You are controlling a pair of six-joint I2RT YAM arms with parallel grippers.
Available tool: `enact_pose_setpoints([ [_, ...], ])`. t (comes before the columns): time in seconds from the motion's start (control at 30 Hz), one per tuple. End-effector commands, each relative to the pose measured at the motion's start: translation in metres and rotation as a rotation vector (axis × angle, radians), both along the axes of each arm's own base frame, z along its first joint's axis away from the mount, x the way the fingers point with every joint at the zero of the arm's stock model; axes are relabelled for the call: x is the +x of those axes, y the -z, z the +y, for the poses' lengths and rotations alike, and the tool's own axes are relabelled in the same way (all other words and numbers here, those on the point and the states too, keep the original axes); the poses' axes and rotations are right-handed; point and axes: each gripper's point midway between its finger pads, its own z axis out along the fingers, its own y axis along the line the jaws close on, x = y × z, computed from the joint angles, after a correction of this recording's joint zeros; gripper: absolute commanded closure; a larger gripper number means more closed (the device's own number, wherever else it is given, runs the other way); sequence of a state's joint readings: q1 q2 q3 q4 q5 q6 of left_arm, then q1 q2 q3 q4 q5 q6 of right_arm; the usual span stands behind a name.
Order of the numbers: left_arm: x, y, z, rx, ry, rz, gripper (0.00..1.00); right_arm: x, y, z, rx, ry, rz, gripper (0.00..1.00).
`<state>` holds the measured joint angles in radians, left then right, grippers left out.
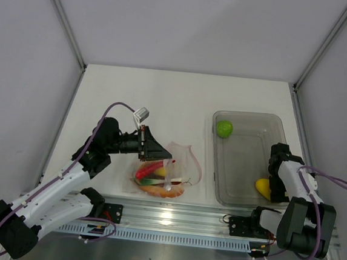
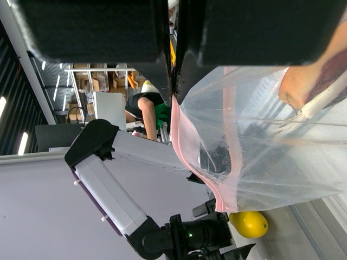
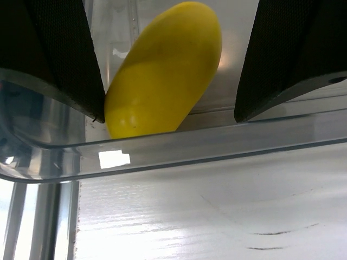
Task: Place the food in the zip-top bag and seal the zipper
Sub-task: Pick up the fake fruit from the bin.
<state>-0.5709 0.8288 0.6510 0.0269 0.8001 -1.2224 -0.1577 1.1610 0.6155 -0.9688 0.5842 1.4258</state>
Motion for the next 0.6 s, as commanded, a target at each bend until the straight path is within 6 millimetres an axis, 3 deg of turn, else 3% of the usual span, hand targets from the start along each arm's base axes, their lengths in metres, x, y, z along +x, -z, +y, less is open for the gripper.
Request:
enact_pose_setpoints([
  [0.0, -0.004, -0.012, 0.002, -0.034, 0.02, -0.052, 0.99, 0.006, 0.006, -0.001, 0.005, -0.006, -0.002, 0.01],
  [0.17, -0.003, -0.012, 0.001, -0.036, 0.023, -0.05, 0.99, 0.005, 0.013, 0.002, 0.021, -0.015, 0.006, 0.06],
  [0.33, 0.0, -0.008, -0.001, -0.036, 0.027, -0.043, 0.99, 0.008, 0.014, 0.003, 0.029, -0.023, -0.025, 0.31],
  [0.37, 0.0, -0.007, -0.001, -0.035, 0.027, -0.041, 0.99, 0.01, 0.015, 0.004, 0.032, -0.03, -0.034, 0.37],
  [0.4, 0.0, -0.007, -0.002, -0.035, 0.027, -0.041, 0.99, 0.01, 0.014, 0.004, 0.032, -0.034, -0.039, 0.52],
  [0.47, 0.0, -0.006, -0.002, -0.036, 0.029, -0.041, 0.99, 0.012, 0.012, 0.007, 0.036, -0.041, -0.048, 0.69],
  [0.5, 0.0, -0.004, -0.002, -0.033, 0.03, -0.037, 0.99, 0.015, 0.009, 0.008, 0.034, -0.047, -0.064, 0.85],
  [0.57, 0.001, -0.003, -0.002, -0.033, 0.032, -0.034, 0.99, 0.029, 0.003, 0.016, 0.034, -0.098, -0.123, 1.0],
])
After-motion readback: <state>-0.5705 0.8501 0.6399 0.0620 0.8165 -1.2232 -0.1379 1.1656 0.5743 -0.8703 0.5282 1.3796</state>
